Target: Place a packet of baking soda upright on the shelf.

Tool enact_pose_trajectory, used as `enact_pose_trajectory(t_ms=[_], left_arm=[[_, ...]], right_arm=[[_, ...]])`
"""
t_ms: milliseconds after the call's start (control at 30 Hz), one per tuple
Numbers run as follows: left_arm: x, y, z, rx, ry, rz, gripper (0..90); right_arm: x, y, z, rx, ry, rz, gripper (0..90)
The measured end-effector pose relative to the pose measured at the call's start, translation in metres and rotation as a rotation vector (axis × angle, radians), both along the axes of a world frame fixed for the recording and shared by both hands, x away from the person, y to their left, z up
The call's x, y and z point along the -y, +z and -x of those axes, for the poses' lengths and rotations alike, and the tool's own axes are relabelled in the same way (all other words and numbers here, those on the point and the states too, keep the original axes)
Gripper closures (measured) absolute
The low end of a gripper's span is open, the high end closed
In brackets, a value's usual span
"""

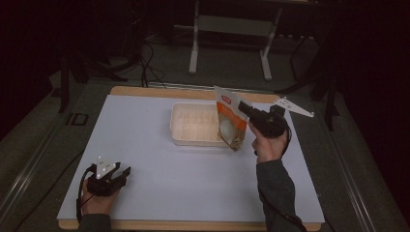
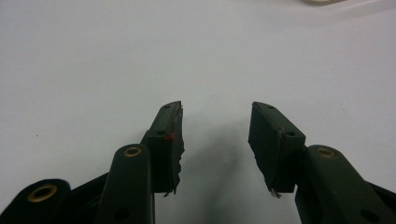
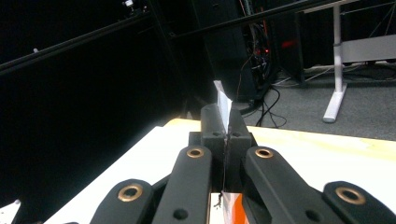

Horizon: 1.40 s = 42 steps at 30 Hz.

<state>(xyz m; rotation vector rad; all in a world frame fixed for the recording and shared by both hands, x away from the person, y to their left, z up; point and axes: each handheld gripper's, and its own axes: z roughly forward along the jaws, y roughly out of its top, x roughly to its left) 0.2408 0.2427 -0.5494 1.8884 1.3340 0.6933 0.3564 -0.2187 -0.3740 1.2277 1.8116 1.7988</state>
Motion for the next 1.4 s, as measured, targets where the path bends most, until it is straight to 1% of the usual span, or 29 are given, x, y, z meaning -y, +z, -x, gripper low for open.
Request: enact_pose_trajectory(t_ms=[233,367,633,767,1033,1267,1300,1400], left_arm=[[0.0,0.0,0.0,-0.001,-0.001,-0.002,54.5],[0.0,0.0,0.0,-0.001,-0.003,-0.002,54.4],[-0.001,0.0,0.0,-0.001,-0.005,-0.004,54.4],[-0.001,0.0,0.0,-0.001,-0.004,0.002,54.3],[-0.001,0.0,0.0,-0.002,-0.003,0.01,54.3],[-0.002,0.0,0.0,-0.001,-0.004,0.009,54.3],[-0.002,0.0,0.0,0.0,-0.003,0.009,54.2],[-0.002,0.0,0.0,0.0,-0.003,0.01,54.2]], right_arm=[[-0.004,0.0,-0.007,-0.002,-0.013,-0.001,90.0],[-0.006,-0.001,-0.014,-0.006,-0.025,-0.012,90.0],[-0.009,-0.001,-0.027,-0.012,-0.044,-0.012,90.0],[-0.012,-0.001,-0.033,-0.015,-0.055,-0.014,90.0],[-0.019,-0.005,-0.048,-0.029,-0.083,-0.035,90.0],[-0.022,-0.006,-0.054,-0.023,-0.1,-0.035,90.0],[-0.023,-0.007,-0.058,-0.021,-0.115,-0.05,90.0],[-0.024,-0.009,-0.06,-0.016,-0.116,-0.059,90.0]])
